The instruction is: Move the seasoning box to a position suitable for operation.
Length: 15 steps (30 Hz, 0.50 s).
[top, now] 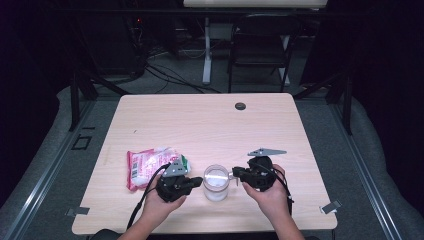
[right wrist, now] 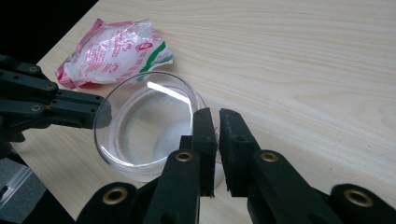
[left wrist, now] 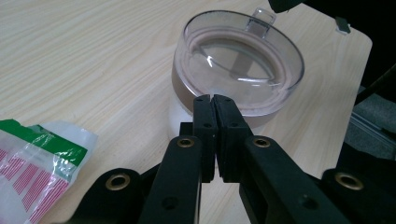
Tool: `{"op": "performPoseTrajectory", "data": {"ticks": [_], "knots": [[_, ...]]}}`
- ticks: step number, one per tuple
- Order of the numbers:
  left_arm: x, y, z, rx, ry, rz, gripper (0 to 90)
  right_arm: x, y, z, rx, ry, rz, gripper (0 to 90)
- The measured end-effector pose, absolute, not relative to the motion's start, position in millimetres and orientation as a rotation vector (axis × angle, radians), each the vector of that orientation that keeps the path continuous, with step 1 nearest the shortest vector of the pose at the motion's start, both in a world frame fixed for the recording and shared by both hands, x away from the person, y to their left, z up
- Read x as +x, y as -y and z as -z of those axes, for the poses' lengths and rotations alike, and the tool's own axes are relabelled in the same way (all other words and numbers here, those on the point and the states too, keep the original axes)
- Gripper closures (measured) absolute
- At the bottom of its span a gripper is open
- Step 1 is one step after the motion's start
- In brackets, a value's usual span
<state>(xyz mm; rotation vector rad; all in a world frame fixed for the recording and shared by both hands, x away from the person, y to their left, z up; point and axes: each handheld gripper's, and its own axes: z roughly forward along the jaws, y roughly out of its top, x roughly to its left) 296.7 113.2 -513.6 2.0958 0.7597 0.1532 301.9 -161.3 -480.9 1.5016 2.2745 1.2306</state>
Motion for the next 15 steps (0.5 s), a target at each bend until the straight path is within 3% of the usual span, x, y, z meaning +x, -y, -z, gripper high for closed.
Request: {"op": "performPoseTrajectory", "data": {"ticks": [15], "knots": [[296.7,-111.6,520.3,2.138,-0.736,-0.11,89.8,303.0,161.8,485.2,1.499,-2.275,-1.232,85.5]]}}
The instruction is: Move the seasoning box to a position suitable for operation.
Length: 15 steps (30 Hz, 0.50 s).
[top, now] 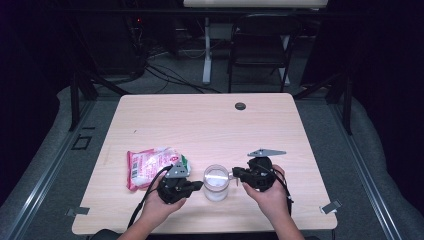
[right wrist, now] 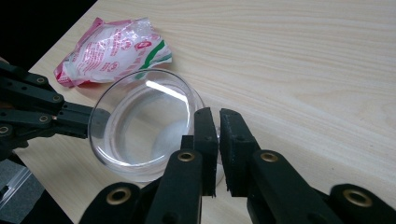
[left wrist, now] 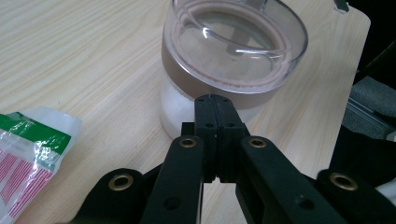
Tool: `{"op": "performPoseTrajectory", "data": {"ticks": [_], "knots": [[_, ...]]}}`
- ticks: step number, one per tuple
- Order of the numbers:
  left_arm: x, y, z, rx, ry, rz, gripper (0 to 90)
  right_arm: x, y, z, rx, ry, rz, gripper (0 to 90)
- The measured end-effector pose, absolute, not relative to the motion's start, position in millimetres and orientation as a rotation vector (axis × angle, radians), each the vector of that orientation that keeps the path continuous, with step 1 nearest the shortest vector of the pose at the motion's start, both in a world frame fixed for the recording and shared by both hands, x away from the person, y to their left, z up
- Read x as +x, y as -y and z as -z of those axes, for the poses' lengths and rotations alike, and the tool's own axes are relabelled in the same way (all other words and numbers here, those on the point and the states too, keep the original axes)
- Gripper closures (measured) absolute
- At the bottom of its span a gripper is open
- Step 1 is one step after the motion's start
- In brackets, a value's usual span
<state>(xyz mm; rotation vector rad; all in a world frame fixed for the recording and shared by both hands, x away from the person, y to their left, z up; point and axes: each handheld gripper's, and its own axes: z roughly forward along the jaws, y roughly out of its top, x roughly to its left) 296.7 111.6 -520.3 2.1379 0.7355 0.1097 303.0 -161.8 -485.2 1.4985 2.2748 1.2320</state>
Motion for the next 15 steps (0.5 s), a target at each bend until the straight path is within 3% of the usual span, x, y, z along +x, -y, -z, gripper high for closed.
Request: {"op": "performPoseTrajectory", "data": {"ticks": [9,15], "knots": [[293.5,-109.4,515.4,2.099,-0.708,-0.052,89.7,302.9,162.2,486.1,1.509,-2.27,-1.244,85.1],[293.7,-108.8,510.3,2.082,-0.718,-0.05,88.8,299.2,161.9,484.3,1.495,-2.279,-1.247,80.1]]}}
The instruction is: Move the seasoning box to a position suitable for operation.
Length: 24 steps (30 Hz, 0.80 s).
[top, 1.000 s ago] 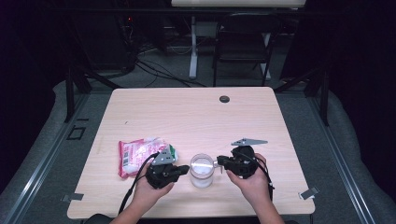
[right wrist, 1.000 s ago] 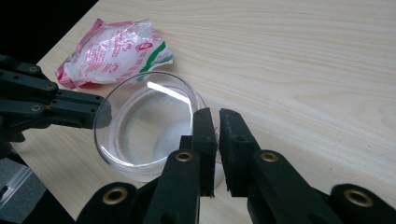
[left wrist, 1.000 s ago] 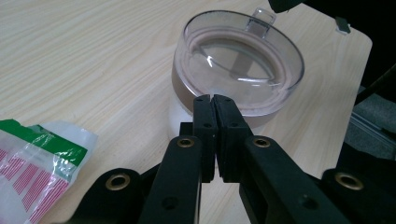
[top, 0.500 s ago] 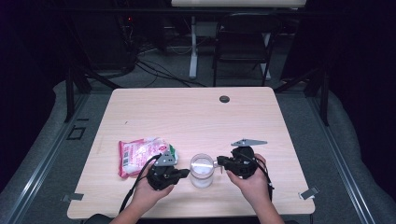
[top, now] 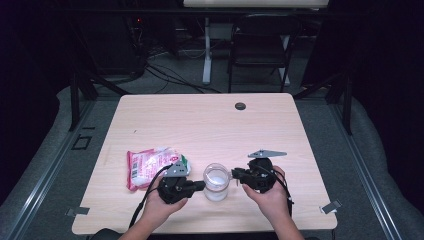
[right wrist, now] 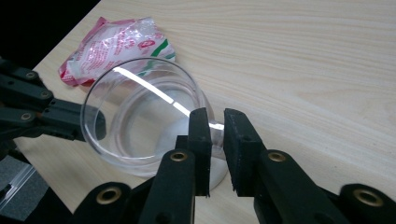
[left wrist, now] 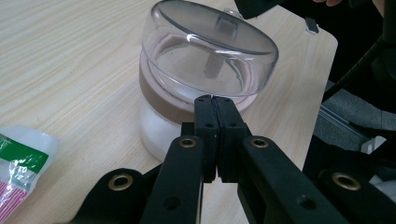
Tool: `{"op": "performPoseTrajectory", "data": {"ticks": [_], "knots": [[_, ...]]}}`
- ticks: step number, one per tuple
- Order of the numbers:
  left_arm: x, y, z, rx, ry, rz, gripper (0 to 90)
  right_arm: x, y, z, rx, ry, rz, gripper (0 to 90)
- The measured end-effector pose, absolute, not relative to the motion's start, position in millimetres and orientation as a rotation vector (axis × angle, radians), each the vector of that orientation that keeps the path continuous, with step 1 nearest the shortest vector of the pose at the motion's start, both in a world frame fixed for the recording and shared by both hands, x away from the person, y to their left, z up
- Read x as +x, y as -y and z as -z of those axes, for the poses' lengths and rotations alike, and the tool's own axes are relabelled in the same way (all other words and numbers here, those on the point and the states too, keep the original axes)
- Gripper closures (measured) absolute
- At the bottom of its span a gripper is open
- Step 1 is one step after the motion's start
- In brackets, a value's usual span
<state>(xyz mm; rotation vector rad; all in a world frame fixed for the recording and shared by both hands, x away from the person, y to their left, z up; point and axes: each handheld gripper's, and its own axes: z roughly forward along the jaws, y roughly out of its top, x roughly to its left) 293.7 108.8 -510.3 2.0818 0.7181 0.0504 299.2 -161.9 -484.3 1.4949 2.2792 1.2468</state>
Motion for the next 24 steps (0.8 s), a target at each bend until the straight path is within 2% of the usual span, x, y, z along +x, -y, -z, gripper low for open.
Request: {"op": "performPoseTrajectory", "data": {"ticks": [3,7,9,13,16,24], "knots": [[295,-108,508,2.067,-0.723,-0.042,87.6,294,162,482,1.464,-2.294,-1.262,74.5],[298,-106,505,2.048,-0.731,-0.032,85.2,284,161,478,1.338,-2.331,-1.276,61.8],[300,-105,504,2.044,-0.727,-0.037,82.4,280,159,479,1.285,-2.339,-1.27,55.5],[303,-103,502,2.019,-0.727,-0.072,74.0,273,156,481,1.202,-2.354,-1.264,48.9],[305,-102,503,2.012,-0.739,-0.072,68.7,271,155,482,1.181,-2.367,-1.248,47.3],[309,-100,504,1.993,-0.746,-0.069,62.6,266,149,489,1.139,-2.394,-1.179,45.2]]}}
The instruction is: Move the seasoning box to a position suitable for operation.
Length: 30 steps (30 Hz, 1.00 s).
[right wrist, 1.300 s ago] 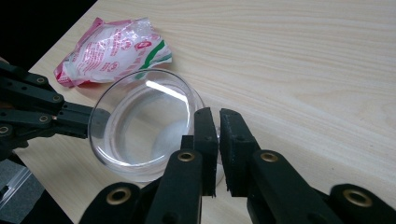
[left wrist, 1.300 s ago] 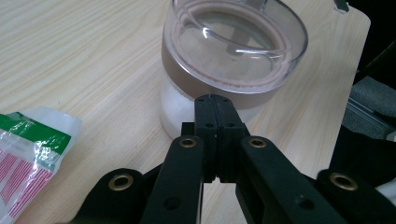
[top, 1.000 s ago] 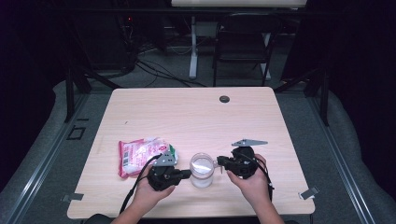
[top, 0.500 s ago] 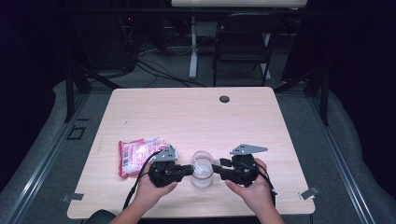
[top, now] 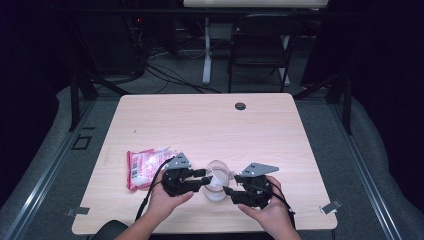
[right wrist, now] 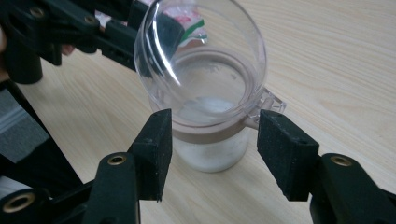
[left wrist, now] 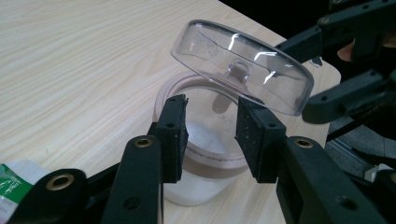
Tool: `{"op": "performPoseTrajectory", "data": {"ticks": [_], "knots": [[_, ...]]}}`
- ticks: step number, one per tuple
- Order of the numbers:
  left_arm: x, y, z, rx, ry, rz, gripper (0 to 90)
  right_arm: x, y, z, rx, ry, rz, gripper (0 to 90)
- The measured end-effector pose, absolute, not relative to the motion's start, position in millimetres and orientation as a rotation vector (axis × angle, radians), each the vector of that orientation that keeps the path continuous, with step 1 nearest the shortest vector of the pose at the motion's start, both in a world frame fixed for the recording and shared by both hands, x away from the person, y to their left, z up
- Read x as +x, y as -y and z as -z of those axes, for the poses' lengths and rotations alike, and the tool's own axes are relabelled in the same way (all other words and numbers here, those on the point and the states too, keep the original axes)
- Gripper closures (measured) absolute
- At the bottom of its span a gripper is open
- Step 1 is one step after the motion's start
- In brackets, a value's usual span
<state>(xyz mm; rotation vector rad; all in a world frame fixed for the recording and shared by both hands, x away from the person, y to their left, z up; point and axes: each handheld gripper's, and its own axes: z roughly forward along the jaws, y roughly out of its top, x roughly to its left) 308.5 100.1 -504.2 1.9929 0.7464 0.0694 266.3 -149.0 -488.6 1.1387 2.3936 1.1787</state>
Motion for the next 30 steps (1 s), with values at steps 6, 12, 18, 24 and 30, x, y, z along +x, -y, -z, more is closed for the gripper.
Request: {"op": "performPoseTrajectory", "data": {"ticks": [6,12,18,24,30], "knots": [[309,-99,506,1.999,-0.755,-0.076,59.5,266,144,493,1.124,-2.396,-1.154,46.2],[312,-100,511,1.97,-0.771,-0.064,55.5,266,143,494,1.126,-2.39,-1.149,46.8],[313,-101,513,1.959,-0.767,-0.064,54.3,266,142,496,1.134,-2.38,-1.164,47.0],[315,-103,515,1.967,-0.802,-0.111,52.3,266,143,495,1.135,-2.38,-1.161,47.0],[317,-101,520,2.002,-0.82,-0.101,52.3,266,143,495,1.138,-2.382,-1.156,47.0]]}}
